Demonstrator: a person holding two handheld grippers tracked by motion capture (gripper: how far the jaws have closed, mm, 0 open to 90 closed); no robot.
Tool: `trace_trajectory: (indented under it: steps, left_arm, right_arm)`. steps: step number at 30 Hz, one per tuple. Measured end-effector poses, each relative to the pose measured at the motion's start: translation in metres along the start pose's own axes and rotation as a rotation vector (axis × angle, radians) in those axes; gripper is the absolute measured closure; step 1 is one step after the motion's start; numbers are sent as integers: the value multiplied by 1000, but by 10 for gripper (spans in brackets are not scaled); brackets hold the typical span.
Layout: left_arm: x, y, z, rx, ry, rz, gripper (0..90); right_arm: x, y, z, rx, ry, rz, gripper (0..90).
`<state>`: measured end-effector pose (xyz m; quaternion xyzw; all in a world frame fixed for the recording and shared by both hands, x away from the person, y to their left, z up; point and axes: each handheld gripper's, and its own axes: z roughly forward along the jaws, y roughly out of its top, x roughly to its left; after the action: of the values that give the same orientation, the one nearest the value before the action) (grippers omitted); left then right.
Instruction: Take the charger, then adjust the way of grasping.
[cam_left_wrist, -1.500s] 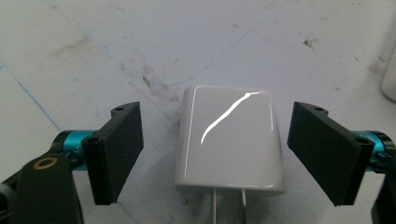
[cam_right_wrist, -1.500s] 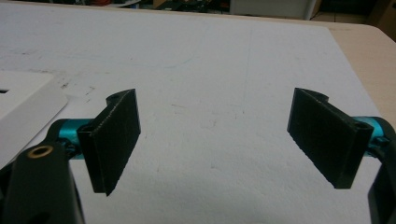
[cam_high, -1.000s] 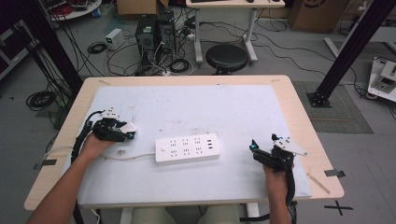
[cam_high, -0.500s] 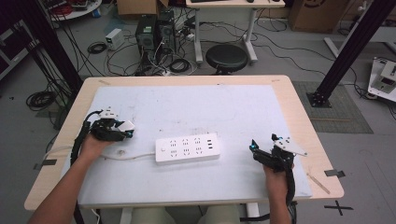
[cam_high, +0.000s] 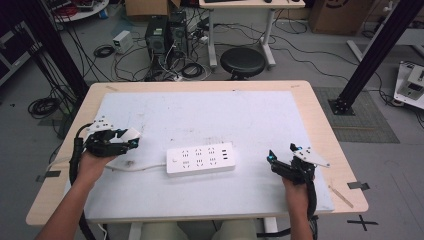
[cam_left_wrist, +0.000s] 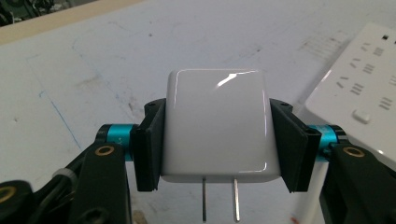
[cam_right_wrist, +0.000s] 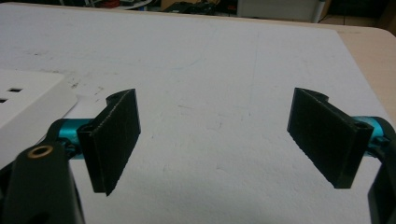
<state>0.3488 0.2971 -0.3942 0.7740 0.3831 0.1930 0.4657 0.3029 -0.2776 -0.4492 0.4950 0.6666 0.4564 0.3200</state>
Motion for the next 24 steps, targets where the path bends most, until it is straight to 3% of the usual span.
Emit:
trace_trajectory:
  steps: [7,10,24]
  left_arm:
    - [-19,1,-14,-47,-5,9,425]
    - [-30,4,-21,-68,-14,32,425]
    - [-60,11,-23,-97,-69,101,425]
  right_arm:
    - [0,0,0,-1,5,-2,176]
    - [2,0,-1,-8,4,-17,176]
    - [3,0,-2,-13,40,-49,176]
